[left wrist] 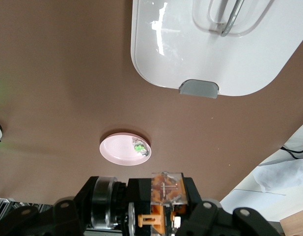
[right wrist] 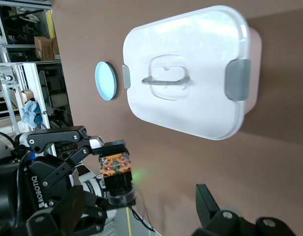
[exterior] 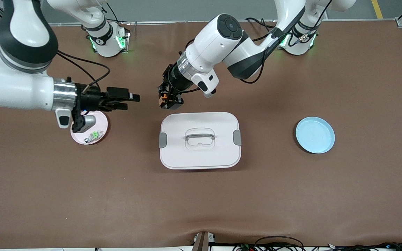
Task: Transfer orange switch to right arm and place
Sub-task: 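Carry the switch over the white box while the right gripper reaches toward it, then grasp the switch with the right gripper beside the left gripper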
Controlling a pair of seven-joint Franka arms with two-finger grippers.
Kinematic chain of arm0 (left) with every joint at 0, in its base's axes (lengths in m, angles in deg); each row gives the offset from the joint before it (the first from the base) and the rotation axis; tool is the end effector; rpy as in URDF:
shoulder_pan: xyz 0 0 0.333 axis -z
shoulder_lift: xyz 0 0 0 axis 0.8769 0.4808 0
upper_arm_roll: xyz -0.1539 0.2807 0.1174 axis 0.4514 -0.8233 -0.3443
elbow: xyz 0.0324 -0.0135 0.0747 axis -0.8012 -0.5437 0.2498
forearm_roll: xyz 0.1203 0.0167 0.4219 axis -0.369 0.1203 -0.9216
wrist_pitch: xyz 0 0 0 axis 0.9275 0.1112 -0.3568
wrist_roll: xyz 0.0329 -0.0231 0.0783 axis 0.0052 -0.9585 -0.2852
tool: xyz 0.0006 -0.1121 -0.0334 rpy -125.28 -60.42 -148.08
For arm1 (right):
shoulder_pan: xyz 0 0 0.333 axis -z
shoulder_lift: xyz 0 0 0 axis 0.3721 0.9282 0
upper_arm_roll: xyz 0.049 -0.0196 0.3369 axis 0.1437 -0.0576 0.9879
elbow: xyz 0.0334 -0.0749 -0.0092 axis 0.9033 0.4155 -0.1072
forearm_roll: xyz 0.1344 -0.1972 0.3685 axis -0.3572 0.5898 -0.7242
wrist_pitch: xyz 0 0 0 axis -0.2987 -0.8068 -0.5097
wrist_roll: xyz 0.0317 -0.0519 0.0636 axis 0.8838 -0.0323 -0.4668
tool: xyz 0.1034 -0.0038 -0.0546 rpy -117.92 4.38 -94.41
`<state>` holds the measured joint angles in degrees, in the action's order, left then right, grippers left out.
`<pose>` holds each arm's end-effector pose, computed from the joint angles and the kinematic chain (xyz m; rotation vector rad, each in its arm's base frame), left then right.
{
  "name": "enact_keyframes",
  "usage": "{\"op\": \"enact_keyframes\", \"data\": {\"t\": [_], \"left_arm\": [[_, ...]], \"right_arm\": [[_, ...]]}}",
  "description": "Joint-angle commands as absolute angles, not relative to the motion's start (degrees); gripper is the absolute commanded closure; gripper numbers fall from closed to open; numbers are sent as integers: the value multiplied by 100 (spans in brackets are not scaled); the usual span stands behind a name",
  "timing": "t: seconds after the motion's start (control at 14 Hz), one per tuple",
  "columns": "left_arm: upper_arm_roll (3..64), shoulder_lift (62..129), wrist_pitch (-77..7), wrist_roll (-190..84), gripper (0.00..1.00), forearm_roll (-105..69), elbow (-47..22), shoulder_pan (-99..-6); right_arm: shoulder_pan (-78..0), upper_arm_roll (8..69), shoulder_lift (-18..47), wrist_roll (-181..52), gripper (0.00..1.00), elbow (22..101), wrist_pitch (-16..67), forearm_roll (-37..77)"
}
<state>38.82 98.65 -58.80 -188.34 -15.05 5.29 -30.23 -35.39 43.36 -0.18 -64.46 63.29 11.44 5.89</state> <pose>0.5166 -0.6102 0.4864 1.6638 1.9820 -0.5617 0.6173 0.2216 0.5029 -2.2897 -0.0753 0.2259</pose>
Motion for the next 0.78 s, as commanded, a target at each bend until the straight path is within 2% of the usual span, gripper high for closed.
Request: {"op": "enact_keyframes", "data": {"t": [0.0,0.21,0.71], "left_arm": [[3802,9904,-6005,-19051,59,-1694,635,-2927],[3802,9896,-6005,-19042,59,-1694,644,-2936],[3793,9896,-6005,-19042,58,-1703,644,-2936]], "right_arm": [[-3914,4292,-240,-6459,0,6718,1617,422],[-4231,4292,-276,-6459,0,6938,2119,413],[-4355,4292,-241,-6459,0,6991,2181,413]]}}
